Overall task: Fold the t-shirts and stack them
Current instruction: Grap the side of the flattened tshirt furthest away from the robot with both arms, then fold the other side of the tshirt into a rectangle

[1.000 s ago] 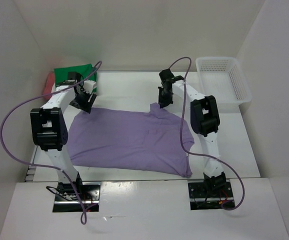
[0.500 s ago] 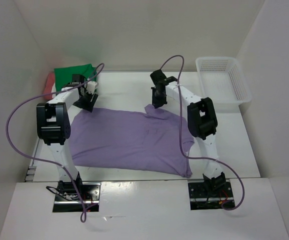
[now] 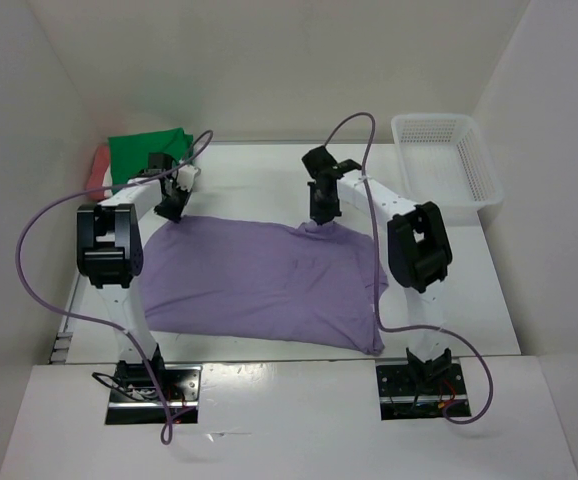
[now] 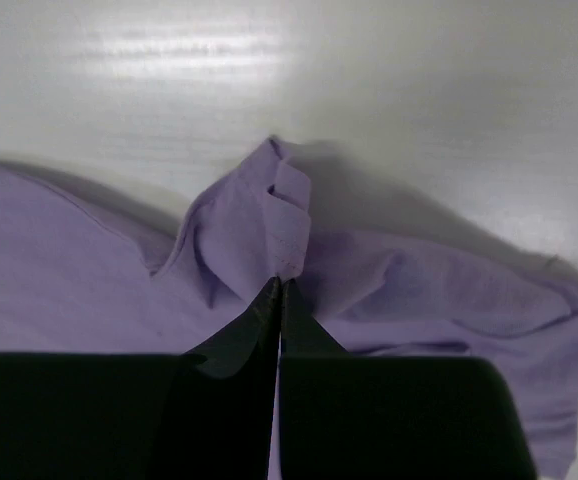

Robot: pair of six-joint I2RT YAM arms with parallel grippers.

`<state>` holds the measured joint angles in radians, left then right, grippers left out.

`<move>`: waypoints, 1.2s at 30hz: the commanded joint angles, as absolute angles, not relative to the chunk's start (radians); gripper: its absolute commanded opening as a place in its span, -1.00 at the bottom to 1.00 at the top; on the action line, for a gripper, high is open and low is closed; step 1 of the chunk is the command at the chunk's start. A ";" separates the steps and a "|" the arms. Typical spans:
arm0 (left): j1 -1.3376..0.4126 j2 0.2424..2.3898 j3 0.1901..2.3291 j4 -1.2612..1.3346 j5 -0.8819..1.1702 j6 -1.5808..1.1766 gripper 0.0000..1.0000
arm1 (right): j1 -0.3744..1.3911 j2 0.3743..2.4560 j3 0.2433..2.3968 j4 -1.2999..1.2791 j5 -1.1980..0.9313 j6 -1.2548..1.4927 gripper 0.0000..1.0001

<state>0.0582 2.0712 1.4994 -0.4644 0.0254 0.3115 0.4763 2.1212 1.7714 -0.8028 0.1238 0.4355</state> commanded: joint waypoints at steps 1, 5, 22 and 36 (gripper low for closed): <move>0.058 1.993 1.421 -0.471 0.040 0.360 -1.00 | 0.531 1.975 1.671 -0.811 0.164 0.481 -1.00; 0.058 1.870 1.332 -0.462 0.009 0.434 -1.00 | 0.586 1.866 1.476 -0.779 0.143 0.552 -1.00; 0.058 1.644 1.204 -0.635 -0.084 0.577 -1.00 | 0.716 1.579 1.157 -0.756 0.077 0.742 -1.00; 0.012 1.551 0.957 -0.690 -0.147 0.630 -0.84 | 0.727 1.441 0.988 -0.742 -0.081 0.767 -0.22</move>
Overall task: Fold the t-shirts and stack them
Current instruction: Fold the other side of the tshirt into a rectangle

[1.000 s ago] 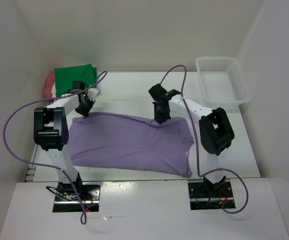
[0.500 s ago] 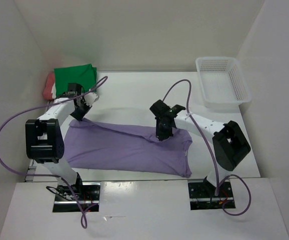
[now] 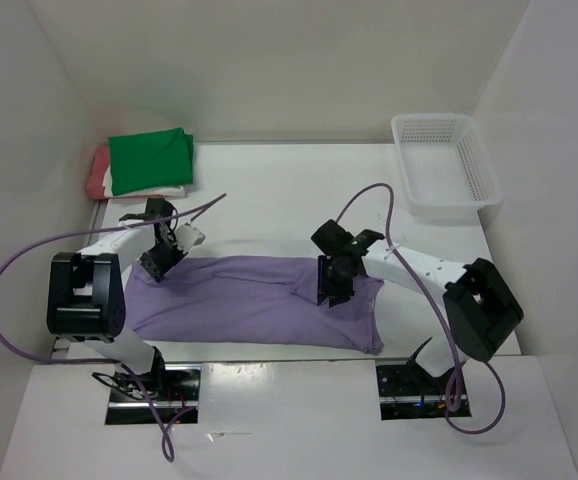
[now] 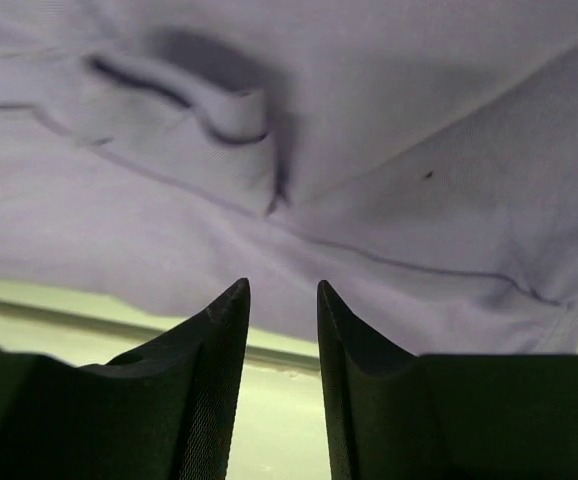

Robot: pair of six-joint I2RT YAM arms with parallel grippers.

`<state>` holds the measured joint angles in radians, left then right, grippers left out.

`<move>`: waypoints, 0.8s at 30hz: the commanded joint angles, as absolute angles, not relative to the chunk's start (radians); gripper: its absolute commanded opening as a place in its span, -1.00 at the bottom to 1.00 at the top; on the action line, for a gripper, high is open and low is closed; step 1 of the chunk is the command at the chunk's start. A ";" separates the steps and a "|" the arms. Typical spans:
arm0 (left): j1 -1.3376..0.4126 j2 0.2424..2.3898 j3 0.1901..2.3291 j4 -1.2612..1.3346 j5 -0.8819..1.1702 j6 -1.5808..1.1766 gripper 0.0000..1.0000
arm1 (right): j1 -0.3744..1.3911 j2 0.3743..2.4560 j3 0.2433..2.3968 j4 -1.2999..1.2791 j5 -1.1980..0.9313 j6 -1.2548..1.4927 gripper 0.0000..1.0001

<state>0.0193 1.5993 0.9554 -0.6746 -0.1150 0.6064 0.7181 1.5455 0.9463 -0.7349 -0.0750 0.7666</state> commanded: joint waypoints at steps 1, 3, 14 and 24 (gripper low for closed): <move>0.012 1.551 0.957 -0.690 -0.147 0.630 -0.84 | 0.727 1.430 1.008 -0.753 -0.051 0.743 -0.22; 0.012 1.540 0.957 -0.690 -0.160 0.630 -0.84 | 0.707 1.430 1.078 -0.776 -0.025 0.723 -0.22; 0.012 1.509 0.957 -0.730 -0.219 0.641 -0.75 | 0.620 1.775 1.370 -0.732 0.058 0.598 0.06; 0.003 1.509 0.966 -0.739 -0.199 0.612 -0.70 | 0.699 1.887 1.480 -0.756 0.066 0.589 0.06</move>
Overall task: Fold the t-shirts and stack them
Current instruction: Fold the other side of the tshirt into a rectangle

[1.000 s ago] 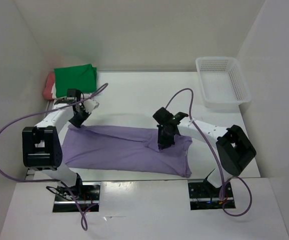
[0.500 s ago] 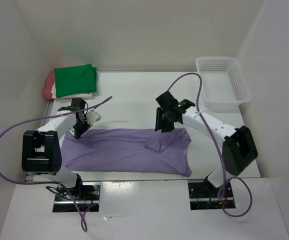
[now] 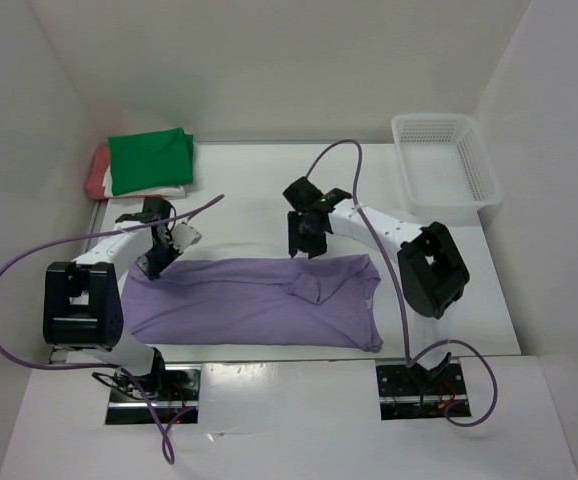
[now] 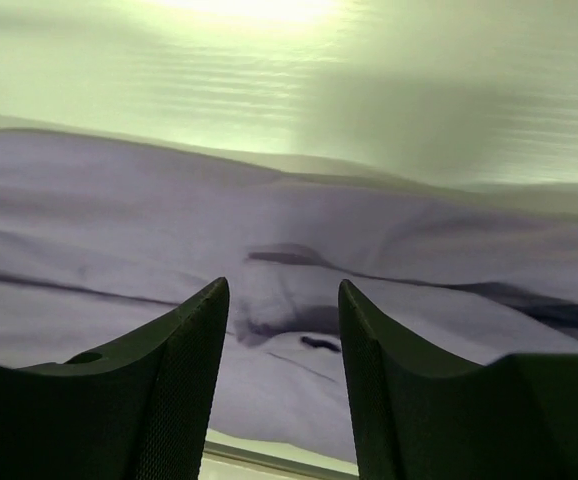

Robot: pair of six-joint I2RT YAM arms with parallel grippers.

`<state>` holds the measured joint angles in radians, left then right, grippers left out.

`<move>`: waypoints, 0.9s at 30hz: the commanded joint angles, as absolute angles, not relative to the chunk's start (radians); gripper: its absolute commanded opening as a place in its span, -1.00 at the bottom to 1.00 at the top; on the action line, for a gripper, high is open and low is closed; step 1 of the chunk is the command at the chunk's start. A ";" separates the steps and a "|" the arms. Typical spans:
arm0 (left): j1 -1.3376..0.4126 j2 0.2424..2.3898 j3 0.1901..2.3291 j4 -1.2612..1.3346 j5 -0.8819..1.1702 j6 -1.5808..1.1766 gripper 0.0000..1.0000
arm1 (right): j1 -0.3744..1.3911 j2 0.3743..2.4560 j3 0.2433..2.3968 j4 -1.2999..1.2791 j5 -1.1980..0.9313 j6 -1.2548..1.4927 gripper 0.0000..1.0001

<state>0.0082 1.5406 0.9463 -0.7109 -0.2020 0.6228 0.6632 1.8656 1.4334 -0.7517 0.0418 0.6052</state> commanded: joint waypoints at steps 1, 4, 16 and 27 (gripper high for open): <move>0.003 1.509 0.957 -0.739 -0.199 0.612 -0.70 | 0.713 1.896 1.480 -0.756 0.066 0.589 0.04; -0.006 1.509 0.957 -0.739 -0.190 0.603 -0.67 | 0.739 1.910 1.489 -0.756 0.066 0.598 0.01; -0.015 1.509 0.957 -0.739 -0.190 0.594 -0.67 | 0.749 2.020 1.529 -0.776 0.098 0.630 -0.16; -0.025 1.500 0.948 -0.739 -0.190 0.594 -0.65 | 0.749 2.000 1.489 -0.785 0.098 0.640 -0.73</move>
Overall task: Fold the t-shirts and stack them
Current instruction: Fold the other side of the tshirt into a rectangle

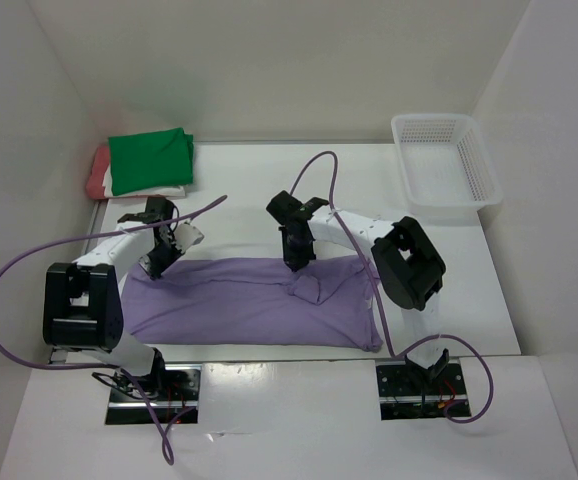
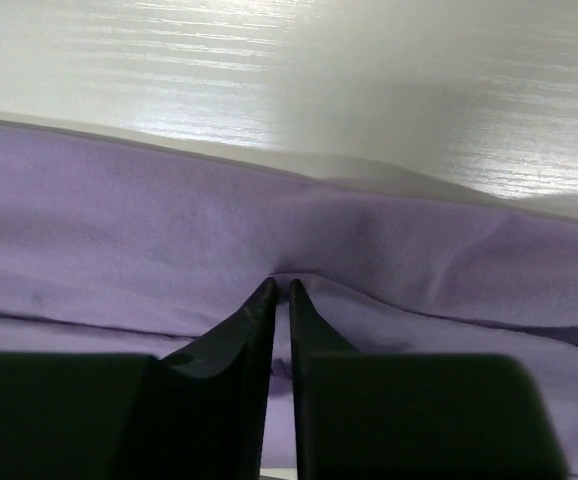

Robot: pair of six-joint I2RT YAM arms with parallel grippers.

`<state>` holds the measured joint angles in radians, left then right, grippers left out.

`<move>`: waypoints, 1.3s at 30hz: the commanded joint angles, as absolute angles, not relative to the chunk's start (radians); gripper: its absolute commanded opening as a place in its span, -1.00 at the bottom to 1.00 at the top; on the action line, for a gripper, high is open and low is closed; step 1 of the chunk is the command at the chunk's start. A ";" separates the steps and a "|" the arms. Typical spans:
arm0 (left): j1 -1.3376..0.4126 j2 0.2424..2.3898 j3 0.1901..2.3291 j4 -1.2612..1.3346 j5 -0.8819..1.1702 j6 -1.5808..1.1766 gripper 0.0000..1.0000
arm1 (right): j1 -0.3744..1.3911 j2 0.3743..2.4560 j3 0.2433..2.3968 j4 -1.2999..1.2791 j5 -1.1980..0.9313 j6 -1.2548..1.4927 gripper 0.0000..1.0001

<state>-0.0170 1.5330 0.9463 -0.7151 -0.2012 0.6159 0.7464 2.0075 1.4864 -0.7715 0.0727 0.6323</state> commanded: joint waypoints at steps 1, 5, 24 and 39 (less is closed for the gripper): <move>-0.025 1.500 0.948 -0.739 -0.190 0.594 -0.65 | 0.749 2.000 1.489 -0.785 0.098 0.640 -0.80; -0.025 1.500 0.948 -0.739 -0.190 0.594 -0.65 | 0.749 1.990 1.489 -0.795 0.089 0.649 -1.00; -0.025 1.500 0.966 -0.710 -0.272 0.603 -0.65 | 0.739 1.418 1.100 -1.067 0.028 0.856 -1.00; -0.025 1.500 0.957 -0.710 -0.301 0.612 -0.65 | 0.696 1.256 0.893 -1.111 -0.052 0.965 -1.00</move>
<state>-0.0223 1.5291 0.9463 -0.7029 -0.2752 0.6018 0.7052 1.2716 0.8955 -1.0801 -0.0433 0.9367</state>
